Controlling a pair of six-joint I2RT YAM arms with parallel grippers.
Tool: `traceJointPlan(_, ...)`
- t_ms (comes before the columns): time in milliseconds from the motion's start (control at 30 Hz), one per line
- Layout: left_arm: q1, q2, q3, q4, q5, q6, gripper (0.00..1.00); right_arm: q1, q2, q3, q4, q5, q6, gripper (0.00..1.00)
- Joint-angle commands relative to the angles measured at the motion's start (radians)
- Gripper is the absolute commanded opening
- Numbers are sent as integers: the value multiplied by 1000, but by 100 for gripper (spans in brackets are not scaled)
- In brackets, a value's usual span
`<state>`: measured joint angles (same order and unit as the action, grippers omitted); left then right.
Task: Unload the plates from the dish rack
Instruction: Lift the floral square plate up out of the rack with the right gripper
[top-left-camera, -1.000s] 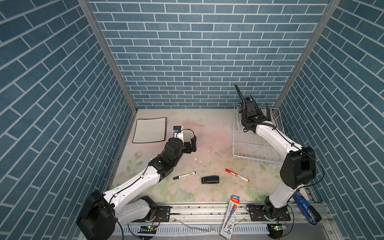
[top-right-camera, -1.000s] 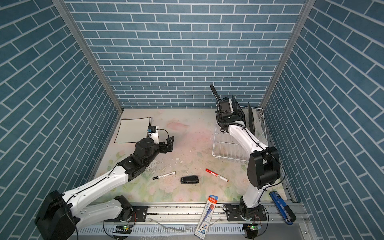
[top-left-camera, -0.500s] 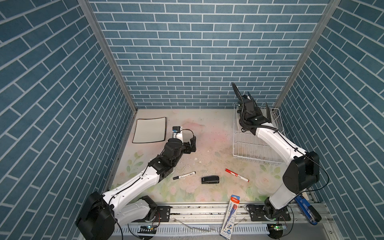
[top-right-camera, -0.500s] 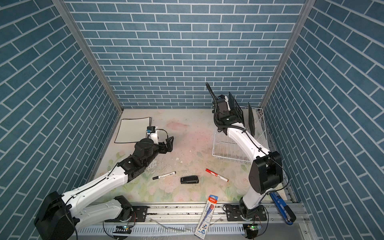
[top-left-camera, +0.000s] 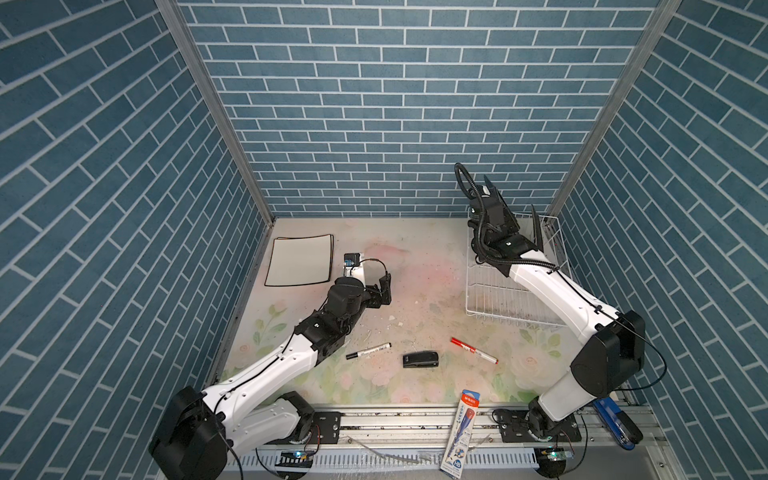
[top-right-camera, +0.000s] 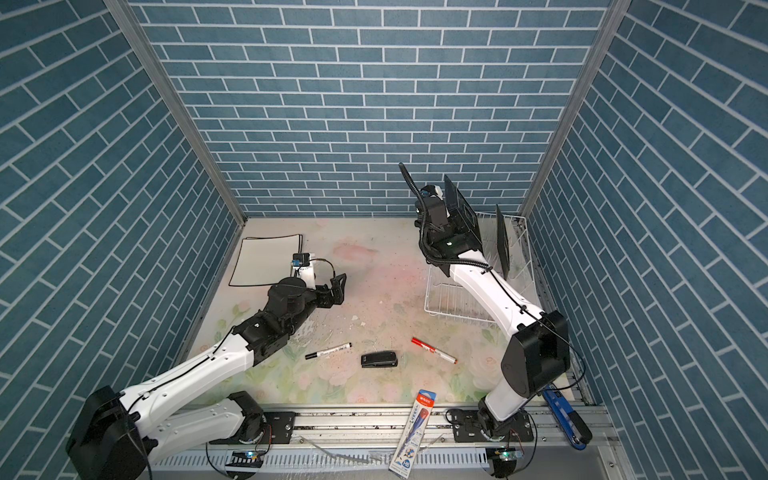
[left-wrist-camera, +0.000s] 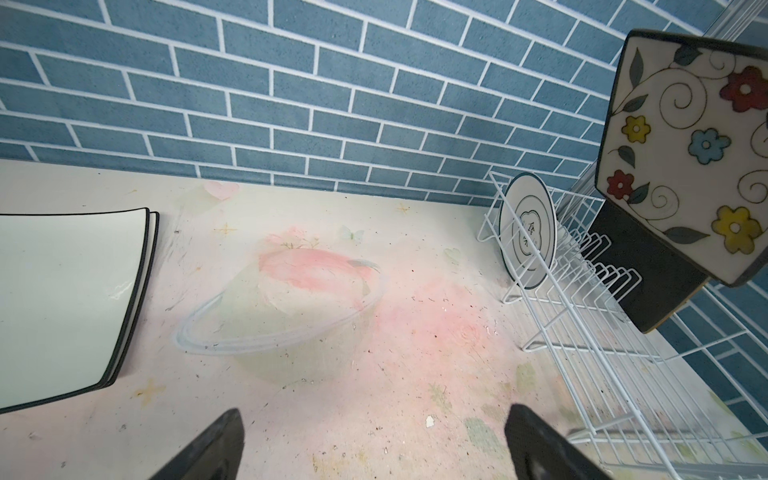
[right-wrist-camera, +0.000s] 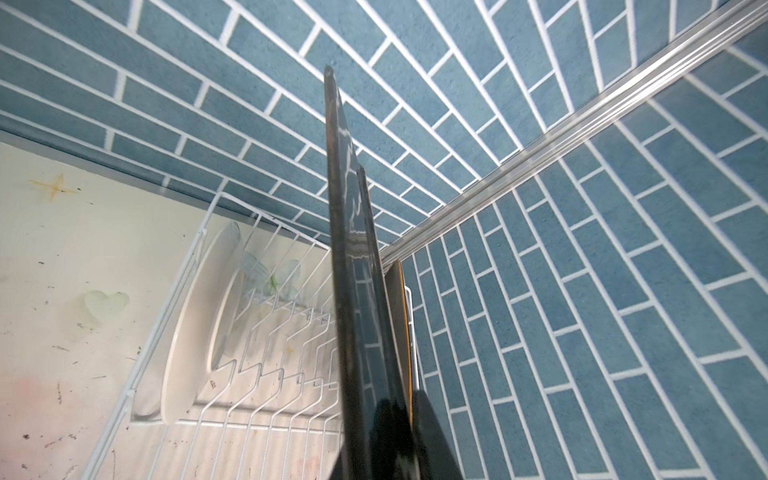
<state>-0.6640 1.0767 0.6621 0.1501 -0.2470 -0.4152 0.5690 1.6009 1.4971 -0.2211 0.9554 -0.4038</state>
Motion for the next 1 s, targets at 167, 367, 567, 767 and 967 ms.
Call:
traceJointPlan(167, 4, -12, -12, -12, -14, -6, 100, 65, -96, 45, 264, 94, -135, 0)
traceJointPlan(367, 4, -12, -13, -6, -8, -17, 100, 125, -91, 71, 283, 89, -148, 0)
traceJointPlan(567, 7, -18, -16, -7, -6, -22, 100, 187, -81, 97, 300, 80, -149, 0)
traceJointPlan(767, 20, -35, -33, 6, -11, -51, 100, 222, -62, 131, 265, 48, -99, 0)
traceJointPlan(967, 30, -58, -41, -7, -14, -55, 100, 253, -53, 159, 237, 29, -57, 0)
